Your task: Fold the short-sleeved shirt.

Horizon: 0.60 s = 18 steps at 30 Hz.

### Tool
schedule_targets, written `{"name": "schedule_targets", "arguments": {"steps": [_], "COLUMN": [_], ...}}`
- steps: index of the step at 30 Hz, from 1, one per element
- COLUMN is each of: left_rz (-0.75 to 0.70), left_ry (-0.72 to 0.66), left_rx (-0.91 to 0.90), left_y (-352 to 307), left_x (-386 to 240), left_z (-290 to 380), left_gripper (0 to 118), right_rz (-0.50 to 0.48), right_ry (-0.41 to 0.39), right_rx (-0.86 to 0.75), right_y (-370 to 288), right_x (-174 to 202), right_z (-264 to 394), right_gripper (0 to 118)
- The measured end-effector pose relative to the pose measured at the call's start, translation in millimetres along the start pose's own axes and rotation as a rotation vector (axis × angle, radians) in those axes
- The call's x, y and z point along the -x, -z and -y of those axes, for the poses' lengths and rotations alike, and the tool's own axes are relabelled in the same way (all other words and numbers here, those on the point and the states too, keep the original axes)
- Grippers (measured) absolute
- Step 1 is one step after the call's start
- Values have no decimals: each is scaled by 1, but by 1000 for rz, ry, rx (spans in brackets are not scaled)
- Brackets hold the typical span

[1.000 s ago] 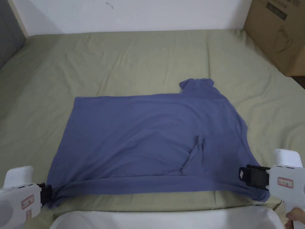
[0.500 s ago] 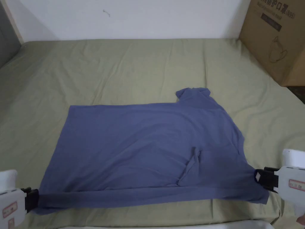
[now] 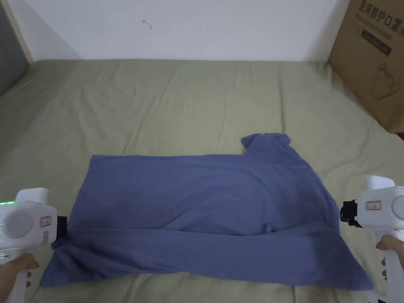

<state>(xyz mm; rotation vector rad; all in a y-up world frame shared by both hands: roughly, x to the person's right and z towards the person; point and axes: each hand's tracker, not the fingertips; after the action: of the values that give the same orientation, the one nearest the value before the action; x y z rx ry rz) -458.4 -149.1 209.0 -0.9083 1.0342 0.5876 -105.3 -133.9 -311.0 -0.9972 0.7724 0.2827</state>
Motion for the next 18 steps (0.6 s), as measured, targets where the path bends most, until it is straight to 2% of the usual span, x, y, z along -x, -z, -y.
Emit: {"name": "schedule_targets", "arguments": {"steps": [1, 2, 3, 4, 5, 6, 12, 14, 15, 16, 17, 18], "left_rz": [4, 4, 5, 13, 11, -15, 61, 75, 98, 117, 117, 108], "left_ry": [10, 16, 27, 37, 46, 59, 39, 17, 9, 5, 6, 9], "left_rx": [13, 18, 21, 31, 47, 18, -19, -43, -57, -64, -67, -64], "left_y": [3, 3, 4, 5, 6, -3, -39, -56, -63, -71, -78, -80], "left_x": [-2, -4, -5, -6, -7, -6, 3, 4, 7, 7, 7, 5], "left_z": [2, 5, 9, 12, 15, 22, 33, 43, 49, 56, 65, 75], "left_gripper": [32, 66, 104, 117, 109, 107, 109, 108, 101, 74, 37, 0], "right_rz": [-11, -23, -22, -28, -37, -41, -55, -75, -79, -83, -91, -104], "right_ry": [2, 2, 5, 2, -4, -12, -75, -88, -87, -87, -87, -76], "right_rx": [-1, -4, -7, -5, -4, -2, -51, -62, -70, -73, -83, -99], "right_y": [2, 1, 0, -2, -4, -5, -38, -50, -56, -61, -64, -69], "right_x": [-3, -4, -4, -3, -3, -2, 8, 12, 13, 15, 18, 19], "right_z": [3, 6, 10, 14, 18, 22, 41, 47, 52, 58, 65, 74], "right_gripper": [1, 4, 20, 58, 82, 81, 79, 57, 42, 18, 9, 6]}}
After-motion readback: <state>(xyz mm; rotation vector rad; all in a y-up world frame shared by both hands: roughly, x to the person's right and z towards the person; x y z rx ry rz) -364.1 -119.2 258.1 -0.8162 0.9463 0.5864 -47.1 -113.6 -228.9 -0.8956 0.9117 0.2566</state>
